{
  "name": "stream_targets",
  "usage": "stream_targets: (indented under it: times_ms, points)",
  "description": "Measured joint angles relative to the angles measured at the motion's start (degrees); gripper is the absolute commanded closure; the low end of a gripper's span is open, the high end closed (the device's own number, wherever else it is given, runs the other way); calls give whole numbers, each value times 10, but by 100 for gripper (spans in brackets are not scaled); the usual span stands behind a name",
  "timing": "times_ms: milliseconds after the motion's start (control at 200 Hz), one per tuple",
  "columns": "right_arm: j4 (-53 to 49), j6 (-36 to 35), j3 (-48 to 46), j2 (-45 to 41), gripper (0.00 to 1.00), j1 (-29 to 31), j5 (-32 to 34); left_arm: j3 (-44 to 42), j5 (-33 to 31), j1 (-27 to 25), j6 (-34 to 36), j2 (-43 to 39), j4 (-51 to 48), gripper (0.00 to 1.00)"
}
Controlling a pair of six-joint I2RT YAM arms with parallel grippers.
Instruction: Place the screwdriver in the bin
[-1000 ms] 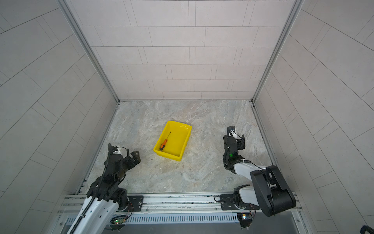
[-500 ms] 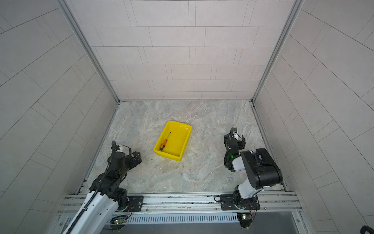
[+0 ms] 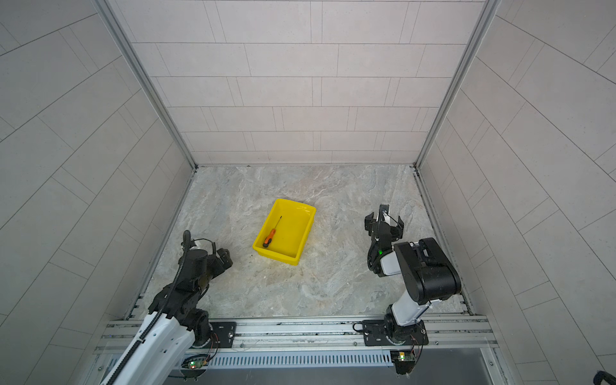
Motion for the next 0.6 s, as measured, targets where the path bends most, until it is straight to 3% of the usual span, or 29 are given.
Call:
stream_targets:
  times_ms: [175,380,600]
  points:
    - [-25,-1,2,-1,1,0,-3,18,-29,0,-15,43,4,0]
    - [-34,-2,2,-1,1,0,-7,131,-85,0,-2,111,30,0]
    - [-34,-2,2,-1,1,0,-8,176,-151,0,115,227,178,0]
